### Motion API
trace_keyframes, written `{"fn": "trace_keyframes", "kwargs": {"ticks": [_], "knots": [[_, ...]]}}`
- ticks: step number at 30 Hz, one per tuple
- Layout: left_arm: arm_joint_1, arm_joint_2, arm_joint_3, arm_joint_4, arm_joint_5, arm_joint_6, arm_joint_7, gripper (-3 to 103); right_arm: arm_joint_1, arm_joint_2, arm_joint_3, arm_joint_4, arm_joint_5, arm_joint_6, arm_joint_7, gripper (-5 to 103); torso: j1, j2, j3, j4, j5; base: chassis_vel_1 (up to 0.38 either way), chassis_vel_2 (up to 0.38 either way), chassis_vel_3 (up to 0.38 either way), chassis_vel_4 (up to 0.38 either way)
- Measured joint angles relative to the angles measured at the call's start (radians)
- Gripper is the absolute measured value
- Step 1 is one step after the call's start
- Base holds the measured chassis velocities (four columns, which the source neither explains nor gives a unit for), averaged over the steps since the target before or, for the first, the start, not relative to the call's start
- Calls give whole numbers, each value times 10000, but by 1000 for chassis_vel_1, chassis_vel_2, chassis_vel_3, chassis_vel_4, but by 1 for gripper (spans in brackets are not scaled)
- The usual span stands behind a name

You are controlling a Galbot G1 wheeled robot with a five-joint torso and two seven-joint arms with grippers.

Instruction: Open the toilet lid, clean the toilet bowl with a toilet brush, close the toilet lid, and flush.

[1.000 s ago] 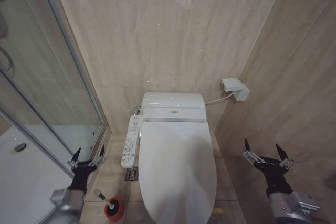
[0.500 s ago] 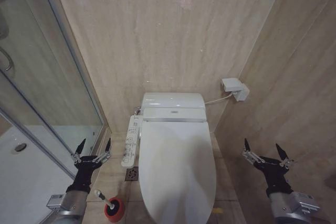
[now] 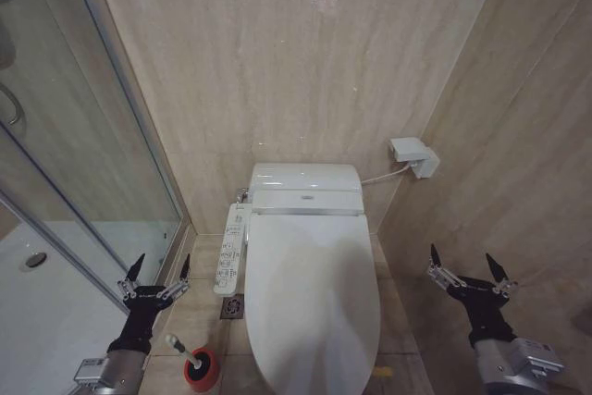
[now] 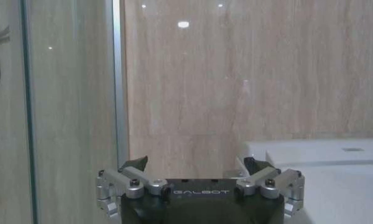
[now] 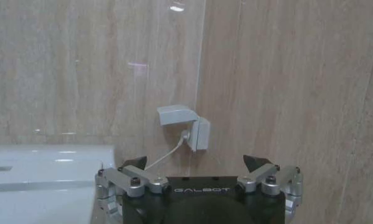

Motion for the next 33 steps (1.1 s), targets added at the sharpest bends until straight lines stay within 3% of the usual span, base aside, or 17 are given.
{"fn": "trace_keyframes", "kwargs": {"ticks": [8, 33], "knots": [[13, -169, 46, 387, -5, -481, 91, 103, 0, 0, 0, 0, 0, 0, 0, 100, 0, 0, 0, -2, 0, 0, 0, 0, 0], [-320, -178, 201, 803, -111, -468, -256, 100, 0, 0, 0, 0, 1, 0, 0, 100, 0, -2, 0, -1, 0, 0, 0, 0, 0]]}}
